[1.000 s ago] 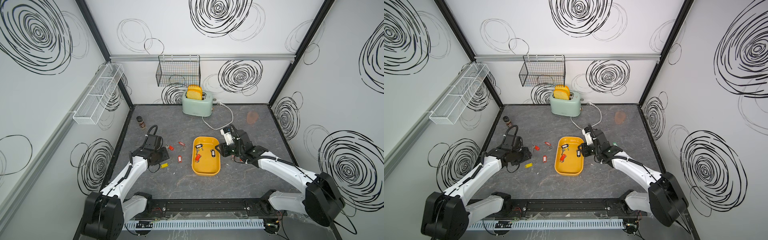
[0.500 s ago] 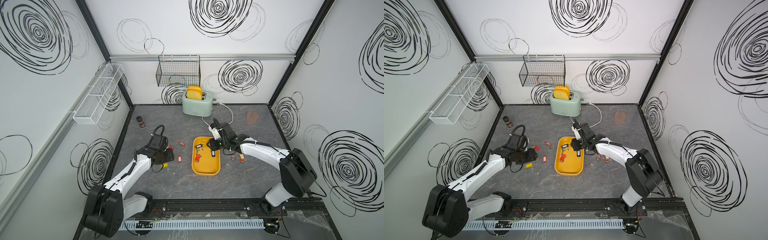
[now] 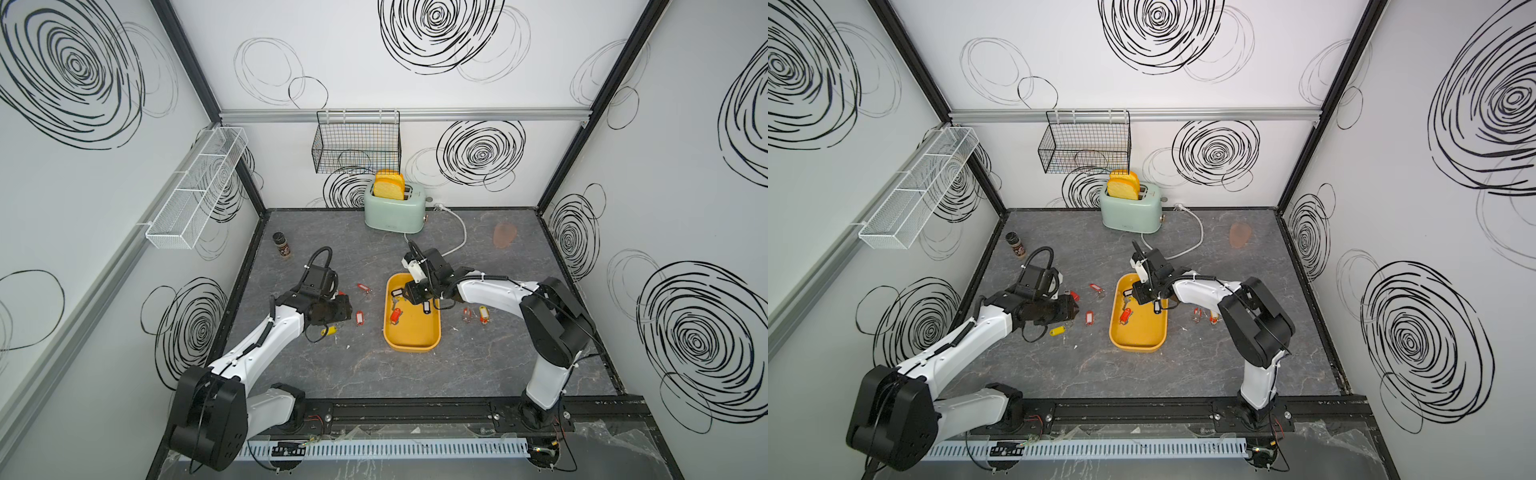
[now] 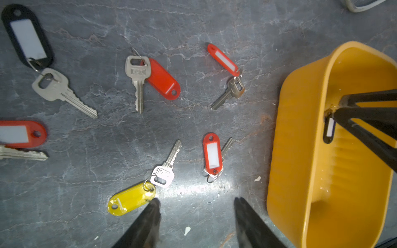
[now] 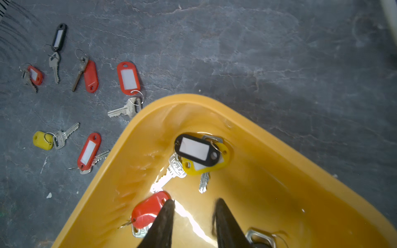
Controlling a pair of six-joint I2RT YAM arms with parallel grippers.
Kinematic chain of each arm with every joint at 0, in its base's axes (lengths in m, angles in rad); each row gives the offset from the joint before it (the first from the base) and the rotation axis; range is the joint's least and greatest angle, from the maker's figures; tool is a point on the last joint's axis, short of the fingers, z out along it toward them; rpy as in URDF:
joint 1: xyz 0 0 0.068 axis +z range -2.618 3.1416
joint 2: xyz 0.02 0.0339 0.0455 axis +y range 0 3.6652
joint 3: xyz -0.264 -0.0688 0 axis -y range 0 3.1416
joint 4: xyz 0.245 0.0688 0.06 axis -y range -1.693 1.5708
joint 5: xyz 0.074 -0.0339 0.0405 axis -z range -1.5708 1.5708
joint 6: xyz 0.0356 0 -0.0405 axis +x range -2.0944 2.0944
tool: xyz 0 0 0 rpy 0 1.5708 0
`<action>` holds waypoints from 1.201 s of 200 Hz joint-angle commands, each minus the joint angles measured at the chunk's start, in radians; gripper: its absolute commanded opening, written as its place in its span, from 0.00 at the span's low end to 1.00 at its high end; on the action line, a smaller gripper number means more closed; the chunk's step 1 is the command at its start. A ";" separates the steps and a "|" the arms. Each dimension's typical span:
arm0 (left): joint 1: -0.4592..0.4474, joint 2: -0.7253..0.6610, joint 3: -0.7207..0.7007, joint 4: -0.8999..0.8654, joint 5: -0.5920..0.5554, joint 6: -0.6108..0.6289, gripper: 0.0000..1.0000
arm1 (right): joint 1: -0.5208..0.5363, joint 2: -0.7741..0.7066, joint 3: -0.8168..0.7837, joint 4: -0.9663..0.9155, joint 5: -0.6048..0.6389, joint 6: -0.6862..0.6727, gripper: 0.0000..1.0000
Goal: Take the keys out of the storage box
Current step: Pick up the key from the storage box.
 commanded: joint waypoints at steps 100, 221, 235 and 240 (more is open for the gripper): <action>-0.003 0.028 0.017 -0.001 0.013 0.021 0.60 | 0.040 0.134 0.128 0.003 0.006 -0.054 0.30; 0.008 0.039 0.015 0.001 0.015 0.021 0.59 | 0.053 0.187 0.154 -0.010 0.010 -0.059 0.23; 0.010 0.040 0.015 0.004 0.014 0.021 0.59 | 0.053 0.189 0.151 -0.012 0.016 -0.061 0.21; 0.010 0.041 0.015 0.004 0.014 0.021 0.59 | 0.053 0.188 0.151 -0.012 0.016 -0.061 0.21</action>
